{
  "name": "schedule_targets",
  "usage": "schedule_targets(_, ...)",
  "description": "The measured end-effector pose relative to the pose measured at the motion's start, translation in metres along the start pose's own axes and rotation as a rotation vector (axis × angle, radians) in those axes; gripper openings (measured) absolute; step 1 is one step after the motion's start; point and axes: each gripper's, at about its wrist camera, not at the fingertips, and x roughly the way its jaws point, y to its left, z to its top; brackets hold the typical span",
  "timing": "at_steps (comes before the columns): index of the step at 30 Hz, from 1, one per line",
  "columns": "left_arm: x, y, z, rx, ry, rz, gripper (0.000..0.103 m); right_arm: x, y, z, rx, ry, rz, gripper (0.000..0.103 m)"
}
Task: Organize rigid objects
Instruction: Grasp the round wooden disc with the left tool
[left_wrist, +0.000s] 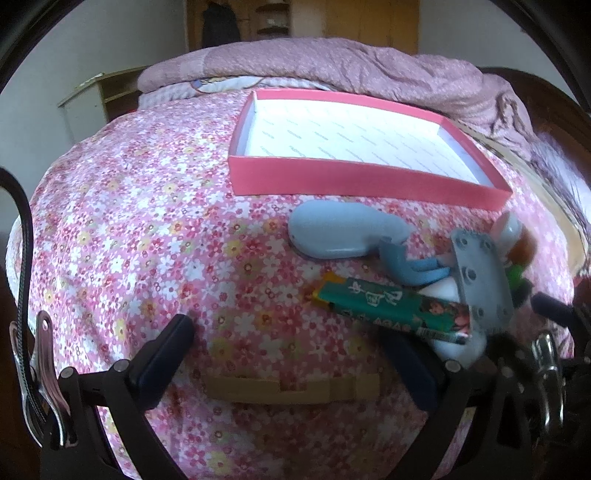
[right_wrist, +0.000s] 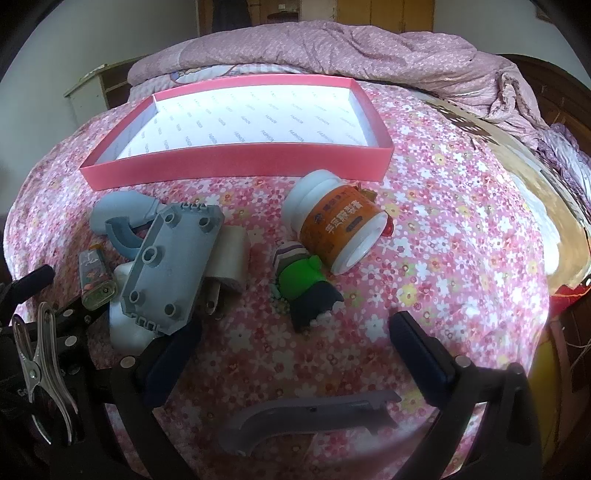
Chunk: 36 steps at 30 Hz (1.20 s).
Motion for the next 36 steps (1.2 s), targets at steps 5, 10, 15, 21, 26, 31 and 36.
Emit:
schedule_targets(5,-0.013,0.009,-0.002,0.026,0.044,-0.02,0.1,-0.008,-0.004,-0.004,-0.015,0.026,0.045,0.103)
schedule_targets(10,-0.038,0.017,-0.016,0.069,0.068,-0.071,0.1,-0.02,-0.009,-0.012,-0.04,0.033,0.094,0.103)
schedule_targets(15,-0.062,0.007,-0.034,0.18,0.062,-0.132,0.1,-0.03,-0.022,-0.022,-0.009,0.048,0.128,0.102)
schedule_targets(21,-0.07,-0.01,-0.049,0.305,0.066,-0.158,0.088,-0.036,-0.023,-0.031,-0.016,0.078,0.143,0.101)
schedule_targets(26,-0.07,-0.012,-0.055,0.314,0.107,-0.237,0.051,-0.042,-0.017,-0.037,-0.037,0.07,0.162,0.101)
schedule_targets(31,-0.074,-0.022,-0.062,0.388,0.129,-0.311,0.046,-0.048,-0.018,-0.037,-0.043,0.061,0.168,0.1)
schedule_targets(36,-0.065,-0.028,-0.065,0.391,0.173,-0.333,0.044,-0.052,-0.02,-0.039,-0.048,0.054,0.185,0.099)
